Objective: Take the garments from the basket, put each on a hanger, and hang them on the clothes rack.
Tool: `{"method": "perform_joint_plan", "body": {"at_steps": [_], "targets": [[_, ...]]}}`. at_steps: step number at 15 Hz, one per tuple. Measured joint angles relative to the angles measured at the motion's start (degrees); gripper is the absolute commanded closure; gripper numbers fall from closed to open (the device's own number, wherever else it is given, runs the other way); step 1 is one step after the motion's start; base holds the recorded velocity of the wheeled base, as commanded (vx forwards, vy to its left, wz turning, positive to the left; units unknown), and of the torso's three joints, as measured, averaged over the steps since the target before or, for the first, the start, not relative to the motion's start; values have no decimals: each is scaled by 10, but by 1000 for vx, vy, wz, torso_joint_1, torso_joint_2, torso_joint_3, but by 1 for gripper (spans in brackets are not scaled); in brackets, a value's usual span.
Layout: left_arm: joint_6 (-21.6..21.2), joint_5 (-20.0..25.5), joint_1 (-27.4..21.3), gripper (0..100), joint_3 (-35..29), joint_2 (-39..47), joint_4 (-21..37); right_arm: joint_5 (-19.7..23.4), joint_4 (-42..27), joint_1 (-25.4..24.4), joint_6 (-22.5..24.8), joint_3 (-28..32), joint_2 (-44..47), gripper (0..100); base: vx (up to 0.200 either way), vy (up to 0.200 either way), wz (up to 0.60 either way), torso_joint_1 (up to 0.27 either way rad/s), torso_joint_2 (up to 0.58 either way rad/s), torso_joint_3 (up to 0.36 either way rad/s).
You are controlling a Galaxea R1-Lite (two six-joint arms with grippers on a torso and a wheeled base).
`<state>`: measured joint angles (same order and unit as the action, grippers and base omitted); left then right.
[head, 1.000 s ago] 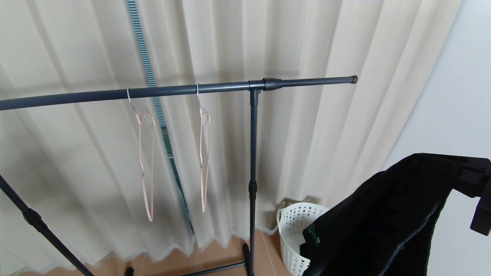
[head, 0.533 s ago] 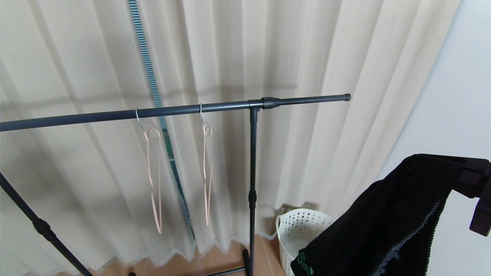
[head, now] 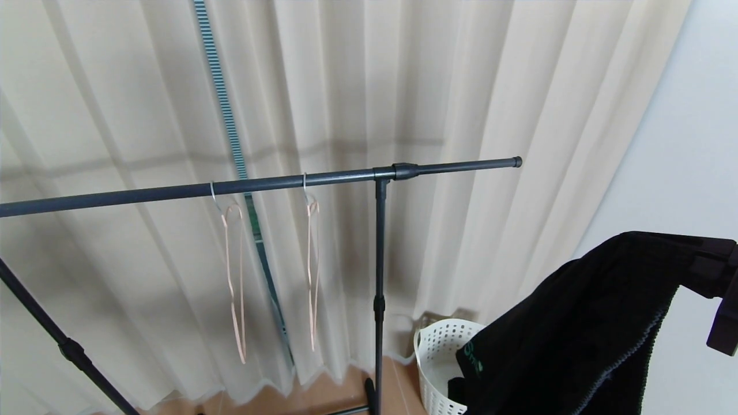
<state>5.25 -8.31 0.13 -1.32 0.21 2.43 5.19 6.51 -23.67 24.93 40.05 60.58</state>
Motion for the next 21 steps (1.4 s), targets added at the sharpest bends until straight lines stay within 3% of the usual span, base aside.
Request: {"method": "perform_joint_plan", "body": {"at_steps": [6, 8, 14, 21], "targets": [[0, 1, 0, 0, 0, 0, 0, -2, 32, 0, 5, -15, 2, 100, 0, 0, 600, 4, -6, -1], [-1, 1, -1, 0, 0, 0, 0, -2, 34, 0, 5, -15, 1, 100, 0, 0, 0, 0, 0, 0], [1, 1, 0, 0, -1, 0, 0, -1, 35, 0, 5, -15, 2, 100, -200, 0, 0, 4, 3, 1], [0, 1, 0, 0, -1, 0, 0, -1, 36, -1, 4, -16, 0, 100, -29, 200, 0, -2, 0, 4]]}}
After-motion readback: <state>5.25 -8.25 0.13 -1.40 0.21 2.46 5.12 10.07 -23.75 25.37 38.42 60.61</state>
